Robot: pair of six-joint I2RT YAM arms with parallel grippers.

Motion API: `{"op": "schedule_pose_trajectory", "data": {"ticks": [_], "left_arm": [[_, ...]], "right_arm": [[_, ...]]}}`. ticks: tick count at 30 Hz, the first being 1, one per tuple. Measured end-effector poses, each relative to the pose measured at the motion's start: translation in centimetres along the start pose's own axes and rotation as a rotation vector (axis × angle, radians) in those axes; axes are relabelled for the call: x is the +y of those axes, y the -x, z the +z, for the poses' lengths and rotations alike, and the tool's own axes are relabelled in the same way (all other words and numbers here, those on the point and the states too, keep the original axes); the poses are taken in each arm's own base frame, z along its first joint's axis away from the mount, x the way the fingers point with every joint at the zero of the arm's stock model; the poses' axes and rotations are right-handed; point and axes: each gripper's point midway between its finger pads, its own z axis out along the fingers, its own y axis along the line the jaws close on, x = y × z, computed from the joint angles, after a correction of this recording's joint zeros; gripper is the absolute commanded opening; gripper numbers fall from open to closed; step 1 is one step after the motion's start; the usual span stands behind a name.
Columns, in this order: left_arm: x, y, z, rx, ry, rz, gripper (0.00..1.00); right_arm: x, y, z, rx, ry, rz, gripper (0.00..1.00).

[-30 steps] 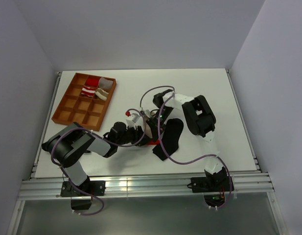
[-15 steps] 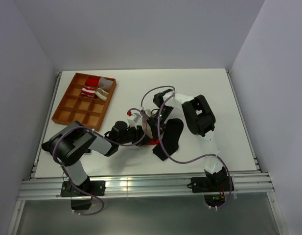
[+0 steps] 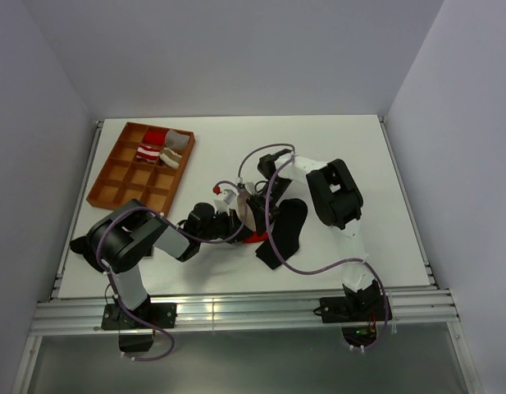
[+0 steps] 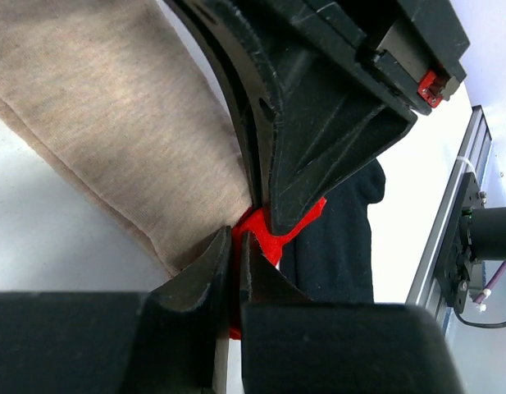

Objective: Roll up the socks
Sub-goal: Roll the sock at the center of the board.

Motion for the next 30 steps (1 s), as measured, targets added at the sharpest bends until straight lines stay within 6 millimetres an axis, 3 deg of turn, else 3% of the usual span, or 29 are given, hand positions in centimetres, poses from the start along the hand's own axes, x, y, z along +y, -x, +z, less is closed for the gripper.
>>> {"op": "schedule_pose_trajectory", "data": {"ticks": [16, 20, 23, 30], "left_arm": [[0.1, 0.0, 0.2, 0.018, 0.018, -0.023, 0.0], [0.1, 0.0, 0.2, 0.027, 0.028, -0.04, 0.0], [0.1, -0.1, 0.2, 0.034, 0.033, -0.051, 0.0], [0.1, -0.3, 0.1, 0.055, 0.047, -0.083, 0.0]], "right_arm": [[-0.4, 0.5, -0.6, -0.062, -0.077, -0.068, 0.22], [-0.5, 0.8, -0.9, -0.084, -0.105, -0.097, 0.29], [-0.7, 0.9, -1.1, -0.102, -0.129, -0.12, 0.41], [-0.5, 0.9, -2.1, -0.156, -0.19, -0.177, 0.48]]}}
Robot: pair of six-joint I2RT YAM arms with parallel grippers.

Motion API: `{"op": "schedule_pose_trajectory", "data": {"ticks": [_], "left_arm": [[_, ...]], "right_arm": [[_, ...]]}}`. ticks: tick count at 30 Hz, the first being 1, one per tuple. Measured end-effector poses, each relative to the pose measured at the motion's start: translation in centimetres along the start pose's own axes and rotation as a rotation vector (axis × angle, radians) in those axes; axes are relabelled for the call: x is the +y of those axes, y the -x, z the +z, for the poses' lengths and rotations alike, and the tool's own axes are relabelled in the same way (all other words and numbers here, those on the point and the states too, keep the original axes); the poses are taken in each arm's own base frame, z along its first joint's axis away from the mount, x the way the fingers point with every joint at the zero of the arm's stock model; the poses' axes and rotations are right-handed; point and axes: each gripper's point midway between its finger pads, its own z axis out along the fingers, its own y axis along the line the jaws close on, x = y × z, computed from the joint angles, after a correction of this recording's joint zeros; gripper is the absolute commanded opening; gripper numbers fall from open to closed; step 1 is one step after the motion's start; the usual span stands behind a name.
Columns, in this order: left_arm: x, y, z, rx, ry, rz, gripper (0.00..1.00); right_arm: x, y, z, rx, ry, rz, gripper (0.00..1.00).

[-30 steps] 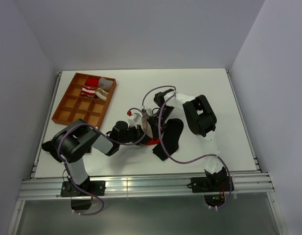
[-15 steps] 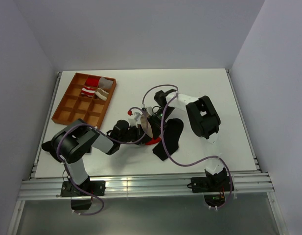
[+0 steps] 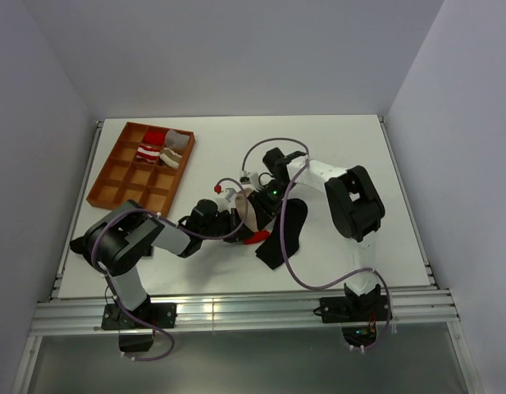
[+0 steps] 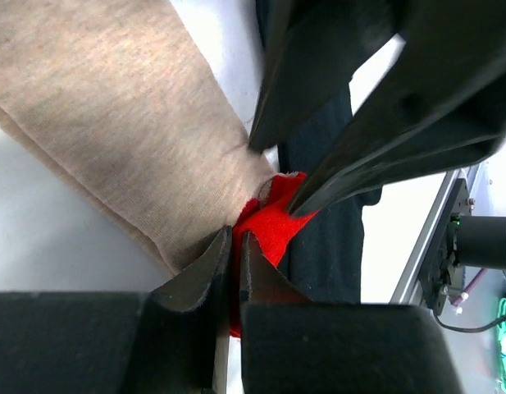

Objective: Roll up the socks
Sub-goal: Roll the sock at the center of the board.

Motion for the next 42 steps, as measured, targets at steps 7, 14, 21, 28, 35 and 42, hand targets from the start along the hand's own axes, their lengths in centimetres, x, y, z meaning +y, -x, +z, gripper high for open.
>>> {"op": "schedule_pose_trajectory", "data": {"ticks": [7, 14, 21, 28, 35, 42], "left_arm": [[0.4, -0.3, -0.8, 0.041, 0.016, -0.063, 0.0], [1.0, 0.0, -1.3, 0.105, 0.068, -0.171, 0.0], [1.7, 0.3, -1.7, 0.157, 0.124, -0.298, 0.0], [2.2, 0.4, -2.4, 0.213, 0.177, -0.376, 0.0], [3.0, 0.2, -3.7, 0.268, 0.197, -0.454, 0.0], [3.2, -0.1, -4.1, 0.322, 0.155, -0.506, 0.0]], "right_arm": [[-0.1, 1.1, -2.6, -0.099, -0.088, -0.072, 0.5], [-0.4, 0.0, -3.9, -0.133, -0.162, -0.117, 0.5], [0.2, -0.3, -5.5, -0.195, -0.256, -0.242, 0.52], [2.2, -0.6, -5.5, -0.252, -0.387, -0.504, 0.54], [5.9, -3.3, -1.4, -0.18, -0.417, -0.83, 0.56], [6.8, -1.1, 0.0, -0.196, -0.467, -0.97, 0.56]]}}
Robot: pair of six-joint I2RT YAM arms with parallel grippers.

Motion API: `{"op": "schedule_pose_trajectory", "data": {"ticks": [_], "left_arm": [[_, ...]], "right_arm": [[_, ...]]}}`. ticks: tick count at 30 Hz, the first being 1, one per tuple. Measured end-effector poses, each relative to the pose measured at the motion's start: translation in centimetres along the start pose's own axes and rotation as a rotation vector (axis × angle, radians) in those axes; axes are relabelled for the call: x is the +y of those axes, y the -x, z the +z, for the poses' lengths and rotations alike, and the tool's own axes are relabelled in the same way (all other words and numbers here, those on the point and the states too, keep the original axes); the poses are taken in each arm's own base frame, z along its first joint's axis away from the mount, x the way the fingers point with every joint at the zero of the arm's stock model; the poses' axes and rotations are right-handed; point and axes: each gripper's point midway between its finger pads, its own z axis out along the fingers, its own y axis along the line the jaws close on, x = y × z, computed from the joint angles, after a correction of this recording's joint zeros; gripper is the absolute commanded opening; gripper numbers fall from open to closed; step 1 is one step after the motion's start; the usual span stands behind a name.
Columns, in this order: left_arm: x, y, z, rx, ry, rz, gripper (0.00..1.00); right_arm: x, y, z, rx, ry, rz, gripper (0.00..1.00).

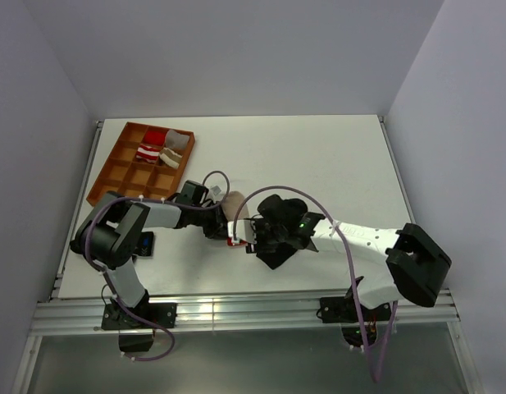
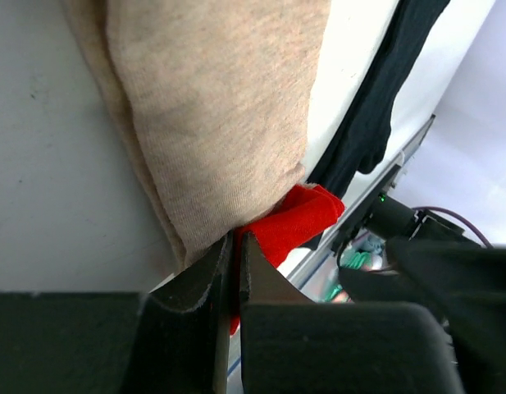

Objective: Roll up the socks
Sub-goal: Roll the sock at the center of the board.

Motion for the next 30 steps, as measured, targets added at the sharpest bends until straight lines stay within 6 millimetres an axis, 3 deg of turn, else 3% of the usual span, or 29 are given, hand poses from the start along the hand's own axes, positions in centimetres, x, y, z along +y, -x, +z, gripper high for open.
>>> {"op": "schedule_pose_trajectory", "data": {"ticks": [8, 15, 21, 23, 25, 30], "left_arm": [[0.3, -0.4, -0.3, 0.034, -0.009, -0.022, 0.0], [0.4, -0.6, -0.4, 0.044, -0.014, -0.015, 0.01], [0.5, -0.6, -0.5, 0.047, -0.013, -0.015, 0.0], [0.5, -0.6, -0.5, 0.047, -0.012, -0.016, 0.0], [0.5, -0.6, -0.5, 0.047, -0.012, -0.017, 0.01], [0.6, -0.6, -0.6, 0.041, -0.011, -0.021, 0.12]], "right_arm": [[1.6, 1.6, 2.8, -0.003, 0.015, -0.125, 0.55], [1.7, 0.4, 4.6, 0.05, 0.009, -0.152, 0.52], [0.6, 0.2, 5.8, 0.068, -0.036, -0.169, 0.5], [0.3, 0.1, 6.4, 0.078, -0.045, -0.171, 0.47], [-0.1, 0.1, 6.7, 0.082, -0.061, -0.174, 0.36], [-0.5, 0.2, 6.9, 0.092, -0.07, -0.169, 0.2]]}}
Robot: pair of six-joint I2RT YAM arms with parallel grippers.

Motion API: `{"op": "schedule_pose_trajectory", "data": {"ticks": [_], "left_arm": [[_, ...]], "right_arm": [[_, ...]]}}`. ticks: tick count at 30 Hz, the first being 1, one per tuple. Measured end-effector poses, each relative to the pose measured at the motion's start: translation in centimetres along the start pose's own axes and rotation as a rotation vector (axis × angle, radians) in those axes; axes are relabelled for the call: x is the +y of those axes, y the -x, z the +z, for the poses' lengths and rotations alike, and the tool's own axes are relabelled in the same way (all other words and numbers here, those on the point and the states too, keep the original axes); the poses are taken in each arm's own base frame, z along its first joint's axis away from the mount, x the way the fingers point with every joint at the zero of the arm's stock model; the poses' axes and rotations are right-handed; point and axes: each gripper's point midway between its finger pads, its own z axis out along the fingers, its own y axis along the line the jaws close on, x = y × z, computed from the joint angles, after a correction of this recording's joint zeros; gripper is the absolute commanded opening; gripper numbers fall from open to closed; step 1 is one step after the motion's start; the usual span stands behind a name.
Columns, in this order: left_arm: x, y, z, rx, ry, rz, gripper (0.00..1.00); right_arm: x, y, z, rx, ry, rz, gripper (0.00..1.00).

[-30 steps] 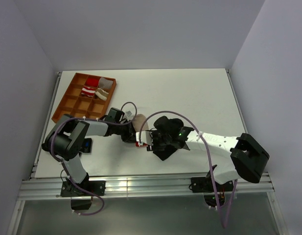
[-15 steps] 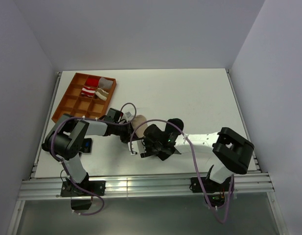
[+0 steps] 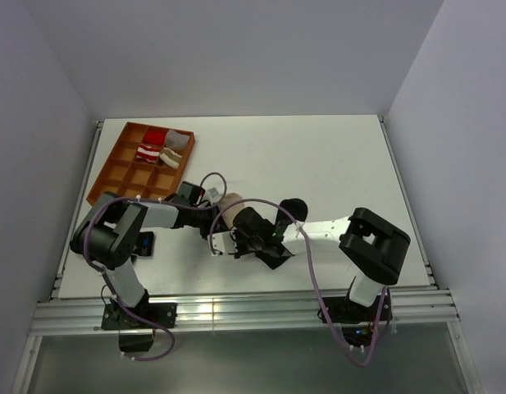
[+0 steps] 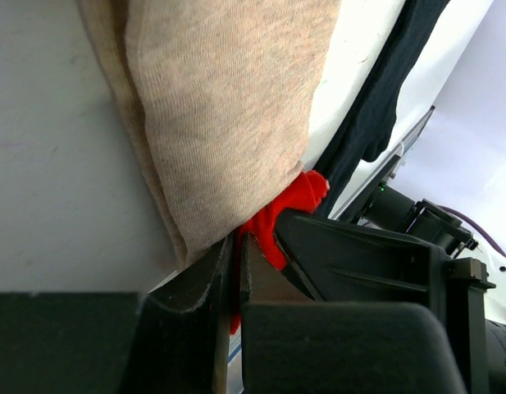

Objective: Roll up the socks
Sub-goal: Roll the sock at the center of the board.

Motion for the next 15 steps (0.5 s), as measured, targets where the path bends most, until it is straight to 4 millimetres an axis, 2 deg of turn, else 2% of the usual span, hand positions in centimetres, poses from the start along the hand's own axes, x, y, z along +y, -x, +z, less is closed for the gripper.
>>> {"op": "schedule_pose_trajectory", "data": {"ticks": [1, 6, 15], "left_arm": [[0.0, 0.0, -0.1, -0.005, 0.002, 0.0, 0.17], [0.2, 0.1, -0.7, -0.048, 0.024, 0.0, 0.29], [0.0, 1.5, -2.2, -0.226, 0.048, -0.034, 0.28]], "right_arm": [[0.0, 0.1, 0.0, 0.0, 0.004, 0.004, 0.18], [0.2, 0.7, -0.4, 0.003, 0.066, 0.045, 0.15], [-0.6, 1.3, -2.3, -0.026, 0.212, 0.219, 0.14]]}}
